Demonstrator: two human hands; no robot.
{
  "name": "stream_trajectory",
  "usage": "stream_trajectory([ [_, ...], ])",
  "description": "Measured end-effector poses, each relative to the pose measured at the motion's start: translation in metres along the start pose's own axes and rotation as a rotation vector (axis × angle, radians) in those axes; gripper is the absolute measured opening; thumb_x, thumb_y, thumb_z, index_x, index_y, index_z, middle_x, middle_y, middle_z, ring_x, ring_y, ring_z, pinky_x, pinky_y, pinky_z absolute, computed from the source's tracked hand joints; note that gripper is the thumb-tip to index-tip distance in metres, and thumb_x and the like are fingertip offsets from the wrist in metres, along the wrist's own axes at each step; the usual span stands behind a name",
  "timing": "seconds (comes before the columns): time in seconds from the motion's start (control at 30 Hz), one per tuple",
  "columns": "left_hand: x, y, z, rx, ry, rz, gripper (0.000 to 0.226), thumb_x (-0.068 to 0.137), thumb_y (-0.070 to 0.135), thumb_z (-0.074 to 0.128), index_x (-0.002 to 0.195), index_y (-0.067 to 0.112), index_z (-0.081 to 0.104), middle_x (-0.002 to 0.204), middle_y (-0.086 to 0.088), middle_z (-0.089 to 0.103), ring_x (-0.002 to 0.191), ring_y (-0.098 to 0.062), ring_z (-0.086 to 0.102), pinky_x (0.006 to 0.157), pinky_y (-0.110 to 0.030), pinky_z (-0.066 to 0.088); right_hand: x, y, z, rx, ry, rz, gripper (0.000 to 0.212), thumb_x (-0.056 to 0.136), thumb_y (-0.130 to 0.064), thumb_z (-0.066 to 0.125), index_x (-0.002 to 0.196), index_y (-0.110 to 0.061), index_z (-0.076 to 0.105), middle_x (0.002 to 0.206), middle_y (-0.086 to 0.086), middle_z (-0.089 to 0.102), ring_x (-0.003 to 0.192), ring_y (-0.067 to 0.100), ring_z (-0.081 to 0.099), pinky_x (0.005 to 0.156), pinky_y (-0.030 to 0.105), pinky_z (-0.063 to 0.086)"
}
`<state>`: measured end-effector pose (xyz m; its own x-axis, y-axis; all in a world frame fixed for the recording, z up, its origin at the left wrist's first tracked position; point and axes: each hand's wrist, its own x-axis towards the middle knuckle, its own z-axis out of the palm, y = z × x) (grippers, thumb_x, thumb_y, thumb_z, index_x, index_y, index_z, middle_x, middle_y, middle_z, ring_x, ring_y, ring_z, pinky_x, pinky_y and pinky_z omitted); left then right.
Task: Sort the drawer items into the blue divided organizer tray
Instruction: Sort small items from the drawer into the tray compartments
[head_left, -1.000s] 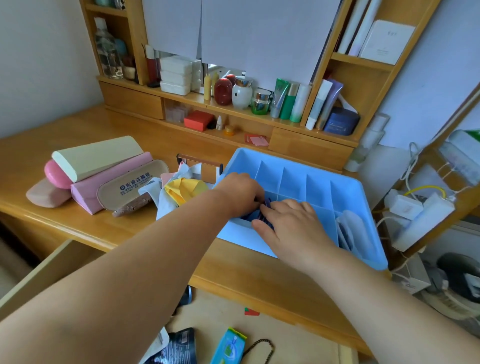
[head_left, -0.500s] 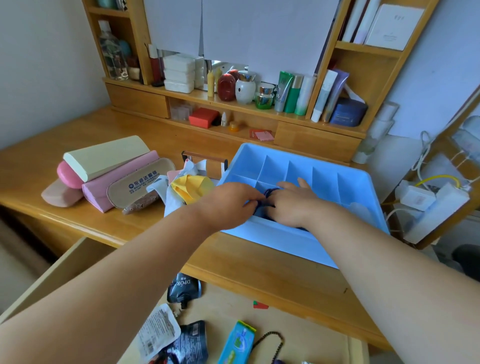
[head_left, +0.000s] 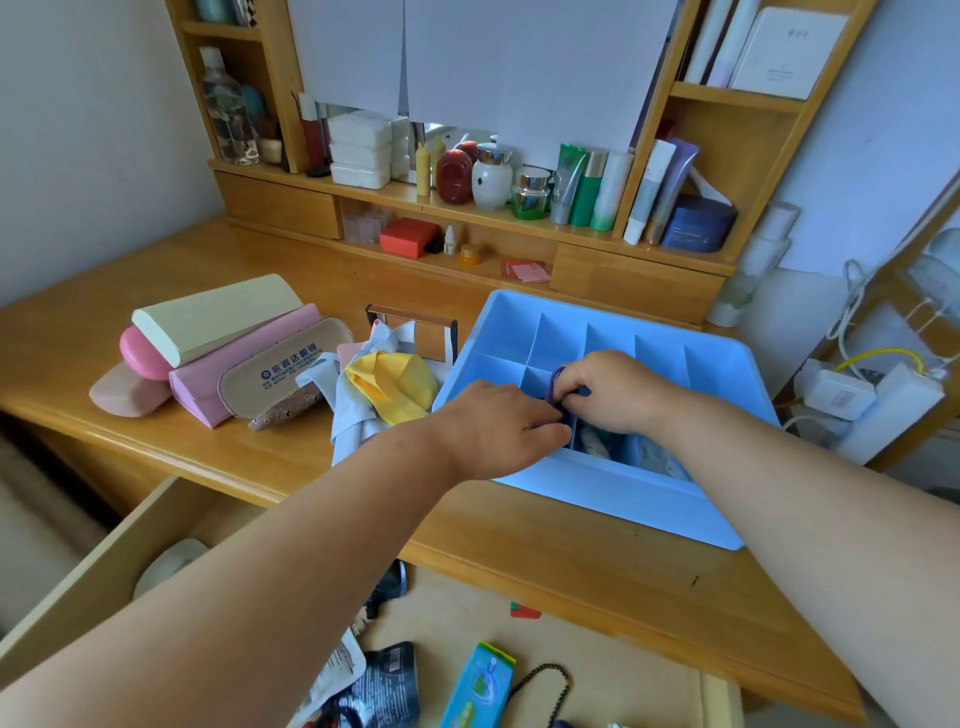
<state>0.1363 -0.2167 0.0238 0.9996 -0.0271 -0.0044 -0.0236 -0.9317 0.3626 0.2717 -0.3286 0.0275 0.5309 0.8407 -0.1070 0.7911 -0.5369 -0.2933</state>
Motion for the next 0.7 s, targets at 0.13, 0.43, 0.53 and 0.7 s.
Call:
stream_trajectory([
  [0.13,0.004,0.003,0.003,0.198,0.003,0.008,0.036,0.103,0.033,0.025,0.094,0.018,0.056,0.068,0.0,0.044,0.087,-0.023,0.044,0.075,-0.033,0.031,-0.011,0.001,-0.002,0.036,0.246,-0.08,0.025,0.087,-0.01,0.054,0.095,-0.025,0.072,0.089,-0.007,0.071,0.109,0.011,0.057,0.116,0.033,0.008],
  [0.43,0.011,0.003,0.017,0.271,0.104,-0.017,0.056,0.1,0.045,0.024,0.075,0.011,0.059,0.071,0.001,0.037,0.086,-0.017,0.032,0.09,-0.032,0.029,-0.01,0.0,0.002,0.03,0.359,-0.022,0.02,0.087,-0.014,0.065,0.104,-0.016,0.074,0.095,0.005,0.057,0.09,0.025,0.058,0.078,0.029,0.043],
  [0.53,0.006,0.001,0.017,0.098,0.187,-0.018,0.047,0.099,0.041,0.036,0.067,0.012,0.055,0.078,0.001,0.036,0.077,-0.016,0.036,0.07,-0.028,0.029,-0.002,-0.006,0.006,-0.112,0.302,-0.052,0.021,0.09,-0.013,0.058,0.105,-0.015,0.072,0.101,0.005,0.059,0.095,0.027,0.057,0.078,0.031,0.044],
  [0.7,-0.009,-0.008,0.019,-0.051,0.383,0.065,0.019,0.092,0.029,0.055,0.09,0.012,0.062,0.091,-0.001,0.055,0.077,-0.02,0.054,0.069,-0.034,0.044,-0.003,-0.023,0.016,-0.252,0.14,-0.047,0.023,0.084,-0.018,0.054,0.063,-0.026,0.061,0.073,0.005,0.057,0.076,0.027,0.055,0.058,0.031,0.038],
])
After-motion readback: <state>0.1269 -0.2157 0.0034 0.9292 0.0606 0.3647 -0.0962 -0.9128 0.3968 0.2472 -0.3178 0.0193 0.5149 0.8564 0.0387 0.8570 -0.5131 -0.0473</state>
